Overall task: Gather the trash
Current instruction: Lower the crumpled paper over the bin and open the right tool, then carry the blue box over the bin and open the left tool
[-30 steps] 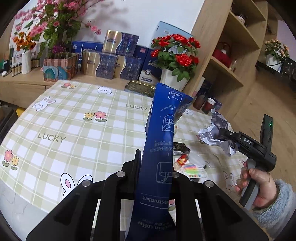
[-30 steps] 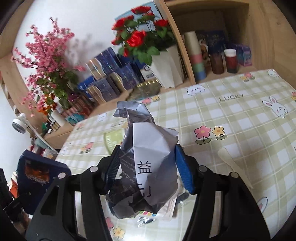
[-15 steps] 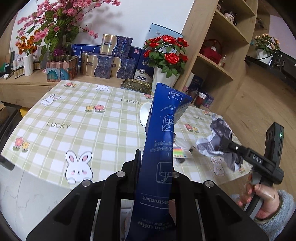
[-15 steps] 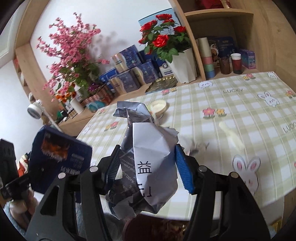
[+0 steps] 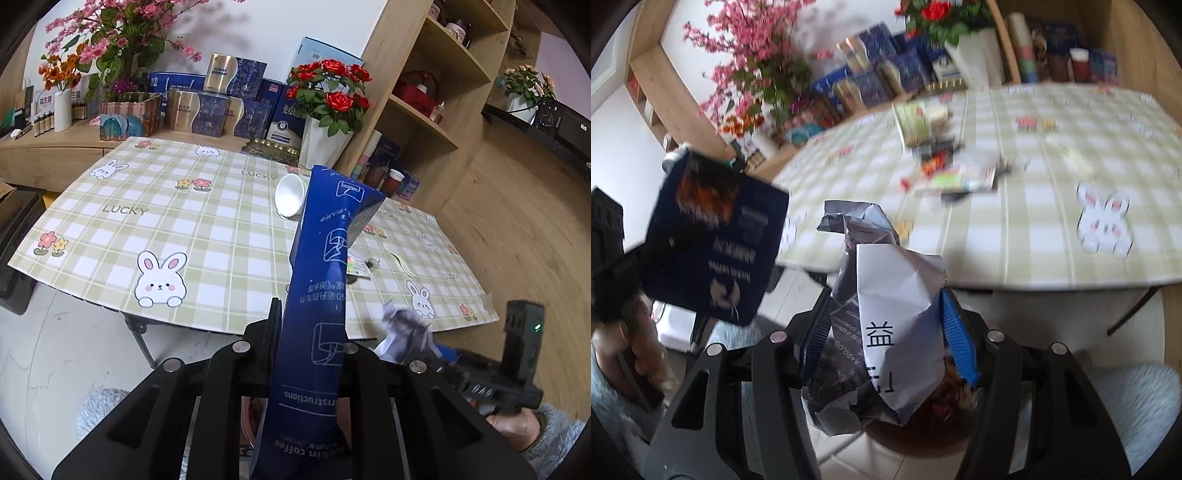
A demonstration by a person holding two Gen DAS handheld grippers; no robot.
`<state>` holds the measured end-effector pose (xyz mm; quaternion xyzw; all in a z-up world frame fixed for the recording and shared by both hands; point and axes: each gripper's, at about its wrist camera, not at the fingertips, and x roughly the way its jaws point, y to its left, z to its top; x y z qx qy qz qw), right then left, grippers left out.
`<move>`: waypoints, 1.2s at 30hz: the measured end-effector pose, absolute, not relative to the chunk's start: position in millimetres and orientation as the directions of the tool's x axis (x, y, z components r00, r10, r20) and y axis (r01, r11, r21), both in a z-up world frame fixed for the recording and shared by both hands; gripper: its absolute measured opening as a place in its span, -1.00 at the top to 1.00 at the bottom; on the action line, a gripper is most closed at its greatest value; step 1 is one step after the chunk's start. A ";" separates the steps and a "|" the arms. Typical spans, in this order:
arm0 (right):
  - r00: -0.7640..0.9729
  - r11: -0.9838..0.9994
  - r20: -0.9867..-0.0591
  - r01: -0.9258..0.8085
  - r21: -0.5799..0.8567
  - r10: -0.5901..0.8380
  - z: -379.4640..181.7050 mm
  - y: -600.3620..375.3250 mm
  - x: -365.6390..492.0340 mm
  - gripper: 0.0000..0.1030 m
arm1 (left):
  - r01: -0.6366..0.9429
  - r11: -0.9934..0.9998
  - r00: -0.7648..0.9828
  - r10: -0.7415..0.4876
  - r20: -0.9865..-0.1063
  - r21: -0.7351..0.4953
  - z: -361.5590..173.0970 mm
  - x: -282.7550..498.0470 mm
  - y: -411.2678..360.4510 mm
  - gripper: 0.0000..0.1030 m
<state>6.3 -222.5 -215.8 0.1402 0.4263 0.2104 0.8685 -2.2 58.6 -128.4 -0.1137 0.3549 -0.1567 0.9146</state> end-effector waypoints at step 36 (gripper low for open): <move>0.821 0.992 -0.556 -0.106 0.066 0.125 -210.1 -292.9 13.4 -0.89 | 0.553 0.793 0.538 -0.573 -0.618 -0.255 -192.9 3.3 12.7 0.71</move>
